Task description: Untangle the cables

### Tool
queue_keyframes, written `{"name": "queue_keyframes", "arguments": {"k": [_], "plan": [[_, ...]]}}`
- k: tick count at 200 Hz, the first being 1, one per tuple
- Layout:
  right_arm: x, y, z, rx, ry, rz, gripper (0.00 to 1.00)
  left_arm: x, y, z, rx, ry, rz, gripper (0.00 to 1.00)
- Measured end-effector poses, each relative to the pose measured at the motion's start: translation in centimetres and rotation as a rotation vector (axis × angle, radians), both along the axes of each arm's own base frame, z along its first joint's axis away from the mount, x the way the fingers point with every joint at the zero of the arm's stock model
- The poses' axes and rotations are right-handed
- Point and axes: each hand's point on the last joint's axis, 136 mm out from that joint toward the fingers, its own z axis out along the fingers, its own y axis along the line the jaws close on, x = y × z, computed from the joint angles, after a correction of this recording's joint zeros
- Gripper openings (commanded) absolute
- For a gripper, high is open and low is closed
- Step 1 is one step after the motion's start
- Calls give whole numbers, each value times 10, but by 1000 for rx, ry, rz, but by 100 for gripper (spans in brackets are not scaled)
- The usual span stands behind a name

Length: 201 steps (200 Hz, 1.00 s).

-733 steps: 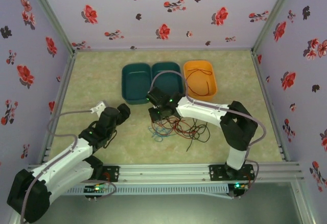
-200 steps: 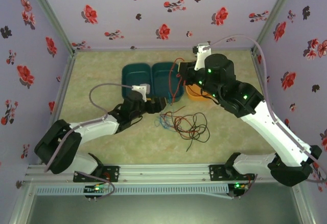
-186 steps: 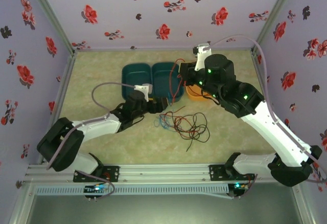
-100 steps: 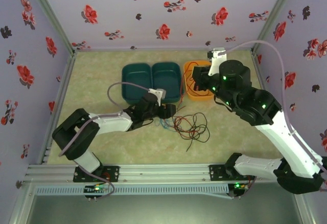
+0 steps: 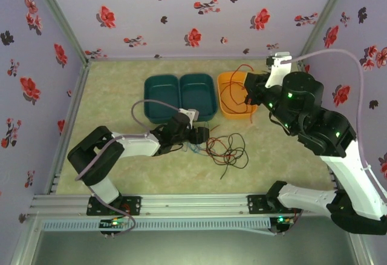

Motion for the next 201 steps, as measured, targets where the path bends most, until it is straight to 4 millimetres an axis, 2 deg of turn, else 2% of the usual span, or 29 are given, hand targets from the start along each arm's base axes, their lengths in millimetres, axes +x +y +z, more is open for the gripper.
{"name": "queue_keyframes", "arguments": {"k": [19,45,93,119,174,201], "plan": [[11,-8,-1,-49,-7,-71,0,-1,2,-2,-1,3,2,72],[37,-11,-10,-130,8,-169,0,-5,9,0,4,1,10,78],[93,-21,-51,-220,118,-276,0,-6,23,34,-32,-63,51,88],[116,-30,-67,-202,170,-296,0,-8,35,46,-34,-84,84,100],[163,-36,-103,-115,261,-307,0,-6,59,70,-12,-144,159,100],[180,-31,-125,-77,312,-295,0,-5,68,70,22,-163,183,100]]}}
